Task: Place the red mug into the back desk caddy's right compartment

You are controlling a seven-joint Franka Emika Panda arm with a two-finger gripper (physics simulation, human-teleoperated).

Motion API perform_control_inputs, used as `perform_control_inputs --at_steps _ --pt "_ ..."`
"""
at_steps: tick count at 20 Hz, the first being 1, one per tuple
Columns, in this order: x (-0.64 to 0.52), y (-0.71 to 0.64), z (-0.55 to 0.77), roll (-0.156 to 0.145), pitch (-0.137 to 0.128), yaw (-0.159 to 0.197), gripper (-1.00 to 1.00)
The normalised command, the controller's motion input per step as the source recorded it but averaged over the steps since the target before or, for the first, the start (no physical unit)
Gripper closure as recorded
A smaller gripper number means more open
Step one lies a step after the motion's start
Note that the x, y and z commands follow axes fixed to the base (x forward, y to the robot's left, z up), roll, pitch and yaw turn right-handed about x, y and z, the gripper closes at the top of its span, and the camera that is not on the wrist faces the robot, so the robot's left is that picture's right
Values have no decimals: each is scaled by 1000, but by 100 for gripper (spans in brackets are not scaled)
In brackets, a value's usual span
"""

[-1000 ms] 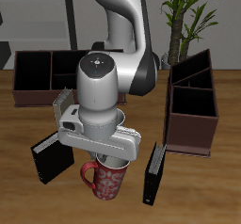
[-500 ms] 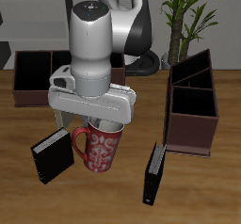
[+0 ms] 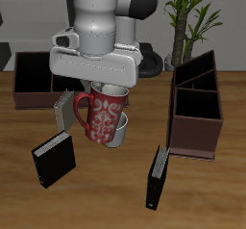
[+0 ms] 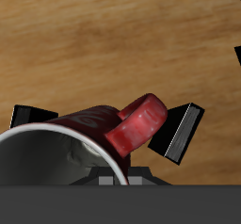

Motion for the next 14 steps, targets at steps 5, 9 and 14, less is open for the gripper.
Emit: perform_control_inputs --at_steps 5,9,14 --pt "-231 5 287 -45 -6 42 100" --pt "-472 49 406 14 -52 35 100" --pt "-595 56 366 -2 -46 51 100"
